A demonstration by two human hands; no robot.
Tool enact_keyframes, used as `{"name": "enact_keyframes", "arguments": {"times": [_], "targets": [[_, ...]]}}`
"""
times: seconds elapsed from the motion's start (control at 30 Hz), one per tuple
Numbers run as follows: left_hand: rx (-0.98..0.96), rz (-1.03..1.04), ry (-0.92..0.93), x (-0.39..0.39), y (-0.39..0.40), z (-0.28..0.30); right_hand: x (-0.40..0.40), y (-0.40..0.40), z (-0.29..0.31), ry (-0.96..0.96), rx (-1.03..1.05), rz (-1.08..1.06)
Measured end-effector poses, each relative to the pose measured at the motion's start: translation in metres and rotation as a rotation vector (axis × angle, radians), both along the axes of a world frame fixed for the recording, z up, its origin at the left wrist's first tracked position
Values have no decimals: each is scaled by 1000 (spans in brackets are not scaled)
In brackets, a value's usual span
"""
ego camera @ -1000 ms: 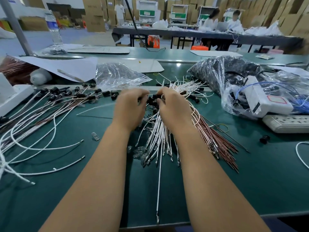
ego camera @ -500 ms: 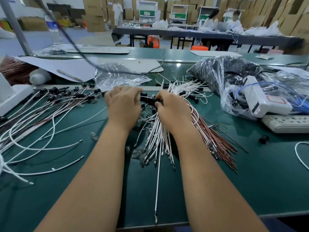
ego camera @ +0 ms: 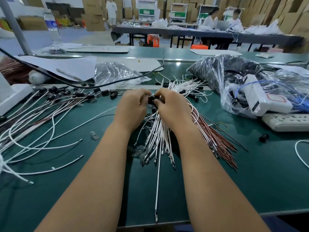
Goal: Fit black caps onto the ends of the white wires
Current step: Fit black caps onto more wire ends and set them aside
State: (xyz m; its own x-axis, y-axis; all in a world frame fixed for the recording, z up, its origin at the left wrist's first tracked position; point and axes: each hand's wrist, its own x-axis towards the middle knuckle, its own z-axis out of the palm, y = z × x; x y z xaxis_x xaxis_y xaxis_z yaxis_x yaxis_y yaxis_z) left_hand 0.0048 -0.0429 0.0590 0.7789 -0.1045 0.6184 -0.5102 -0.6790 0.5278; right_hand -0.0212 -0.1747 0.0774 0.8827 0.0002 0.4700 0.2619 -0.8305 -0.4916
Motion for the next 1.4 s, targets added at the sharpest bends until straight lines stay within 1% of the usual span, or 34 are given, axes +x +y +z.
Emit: {"name": "enact_keyframes", "arguments": {"times": [0.07,0.23,0.4,0.5,0.6,0.73,0.83,0.93,1.17,1.3,1.4], "targets": [[-67,-51,38,-1,-5,0,0,-1,1,-13,26,7],[-253,-61,118,-3,-1,2,2,-1,-3,-19,86,24],[-327,-7,197,0,0,2,4,-1,-3,-1,228,34],[-359,-4,212,1,2,2,3,0,-3,-38,287,47],[-415,-25,239,0,3,3,6,-1,-4,-90,336,30],[-457,-58,291,-4,3,5,9,-3,-4,-81,411,32],[-501,-80,329,-5,4,8,9,-4,-4,-97,430,23],[-530,-115,341,-6,4,9,9,-4,-3,-118,458,13],[-540,-159,267,-5,4,9,11,-3,-2,-85,538,-9],[-489,-176,246,-4,1,8,11,-3,-2,-76,510,-1],[-500,-184,247,-4,1,7,10,-2,-3,-59,501,21]]}}
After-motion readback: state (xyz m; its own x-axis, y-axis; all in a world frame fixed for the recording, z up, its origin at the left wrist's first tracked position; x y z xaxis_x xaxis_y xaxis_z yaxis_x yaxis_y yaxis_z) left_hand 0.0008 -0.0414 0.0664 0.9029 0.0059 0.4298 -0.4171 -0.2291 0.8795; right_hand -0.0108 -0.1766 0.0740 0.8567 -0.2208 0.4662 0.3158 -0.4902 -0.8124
